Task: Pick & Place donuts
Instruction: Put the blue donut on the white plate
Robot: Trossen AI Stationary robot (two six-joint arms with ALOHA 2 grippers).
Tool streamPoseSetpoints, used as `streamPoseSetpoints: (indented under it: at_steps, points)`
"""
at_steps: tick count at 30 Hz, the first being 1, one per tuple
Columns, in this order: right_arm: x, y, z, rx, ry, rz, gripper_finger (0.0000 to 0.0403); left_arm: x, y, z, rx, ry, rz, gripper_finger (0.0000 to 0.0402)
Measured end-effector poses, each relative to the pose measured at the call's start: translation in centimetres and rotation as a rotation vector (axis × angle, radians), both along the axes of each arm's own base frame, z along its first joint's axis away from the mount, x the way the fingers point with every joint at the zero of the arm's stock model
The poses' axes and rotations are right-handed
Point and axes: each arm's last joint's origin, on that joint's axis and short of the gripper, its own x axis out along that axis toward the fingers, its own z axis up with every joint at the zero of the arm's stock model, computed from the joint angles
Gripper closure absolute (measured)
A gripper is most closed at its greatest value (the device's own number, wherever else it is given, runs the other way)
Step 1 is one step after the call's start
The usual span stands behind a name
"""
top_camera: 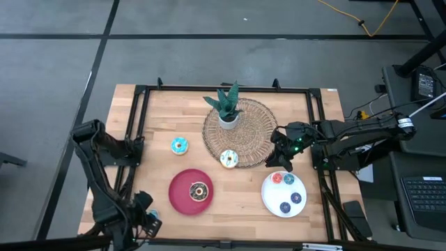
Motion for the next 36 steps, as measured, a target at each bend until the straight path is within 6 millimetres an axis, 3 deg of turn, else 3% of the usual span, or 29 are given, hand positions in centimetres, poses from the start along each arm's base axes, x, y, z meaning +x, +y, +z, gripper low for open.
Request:
streamPoseSetpoints:
  at_steps: [11, 23, 36]
  points:
    - [0.0, 0.0, 0.0, 0.0, 0.0, 0.0, 0.0269, 2.4, 0.0, -3.2, 0.114, 0.174, -0.222, 0.0229]
    - [0.0, 0.0, 0.0, 0.0, 0.0, 0.0, 0.0269, 2.7, 1.5, -5.4, 0.181, 0.346, -0.549, 0.0229]
    - [0.0, 0.0, 0.0, 0.0, 0.0, 0.0, 0.0269, 3.2, 2.0, -7.3, 0.127, 0.326, -0.657, 0.0229]
